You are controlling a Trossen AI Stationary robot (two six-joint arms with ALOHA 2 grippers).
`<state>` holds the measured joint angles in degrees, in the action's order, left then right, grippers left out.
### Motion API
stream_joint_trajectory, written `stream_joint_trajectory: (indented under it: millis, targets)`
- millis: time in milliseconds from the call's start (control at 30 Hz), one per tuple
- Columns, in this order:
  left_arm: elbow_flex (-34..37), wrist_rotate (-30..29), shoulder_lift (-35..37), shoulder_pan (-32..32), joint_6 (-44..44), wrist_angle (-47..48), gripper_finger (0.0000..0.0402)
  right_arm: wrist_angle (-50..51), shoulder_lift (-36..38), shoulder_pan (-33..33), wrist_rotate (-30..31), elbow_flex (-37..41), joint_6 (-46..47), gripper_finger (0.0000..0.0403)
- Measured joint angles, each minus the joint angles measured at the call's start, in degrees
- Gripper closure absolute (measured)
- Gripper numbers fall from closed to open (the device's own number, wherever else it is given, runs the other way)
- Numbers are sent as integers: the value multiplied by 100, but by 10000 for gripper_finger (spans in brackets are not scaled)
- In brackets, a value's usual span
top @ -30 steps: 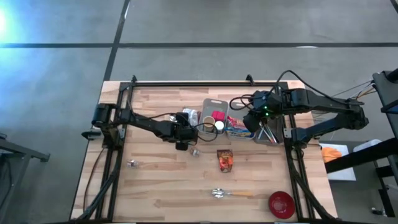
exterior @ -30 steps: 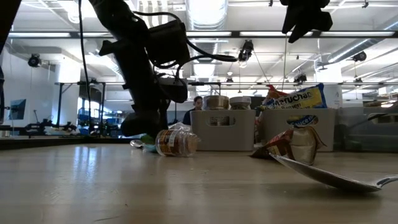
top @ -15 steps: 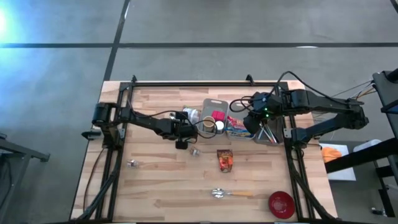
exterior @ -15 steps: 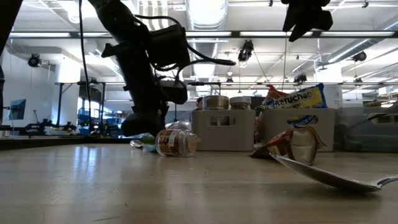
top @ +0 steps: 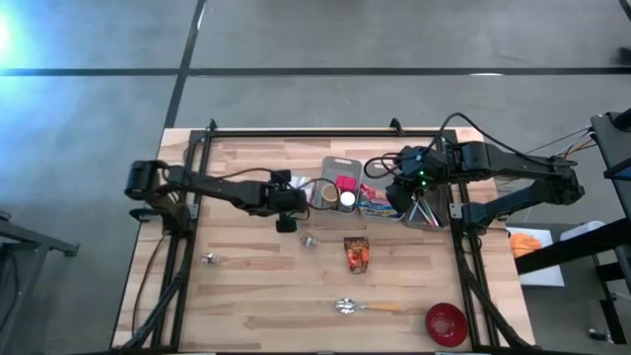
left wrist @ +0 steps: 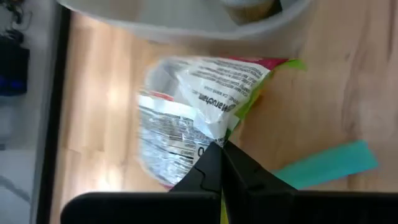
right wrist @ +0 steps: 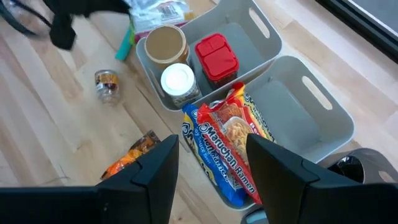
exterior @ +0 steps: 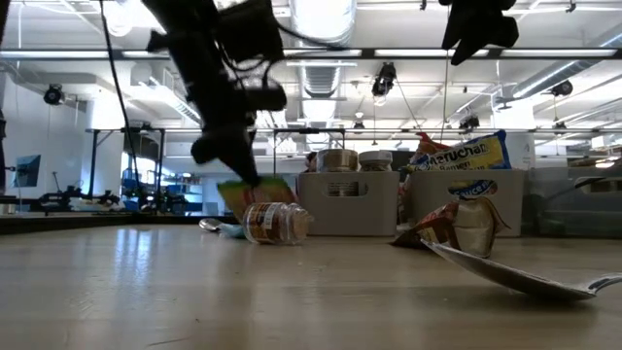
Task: Pick & Place Food Item
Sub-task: Put the green noodle pack into the right gray bin
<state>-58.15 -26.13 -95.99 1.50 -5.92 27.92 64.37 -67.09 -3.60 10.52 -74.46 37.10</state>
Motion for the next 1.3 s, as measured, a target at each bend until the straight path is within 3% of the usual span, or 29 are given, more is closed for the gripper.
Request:
stream_joint_trajectory:
  millis: [200,467,800,1033,1133,1300]
  targets:
    - [0,82,751,11,31,92,401,-242,0,37,5,2,-808,216]
    - [0,177,1605,15,488,261,401,-1882,-126,188,9,2,-2456,216]
    - [-2,258,2181,15,1378,252,401,-3367,-1114,225,-22,2,-2988,216]
    - [-7,755,2287,11,1605,180,401,-3995,-1598,225,-991,-83,-3516,215]
    - [-7,790,2277,11,1692,91,401,-3945,-1853,223,-1261,-283,-3601,201]
    - [-7,1035,2276,11,1715,-219,401,-3902,-2309,225,-1183,-683,-3850,138]
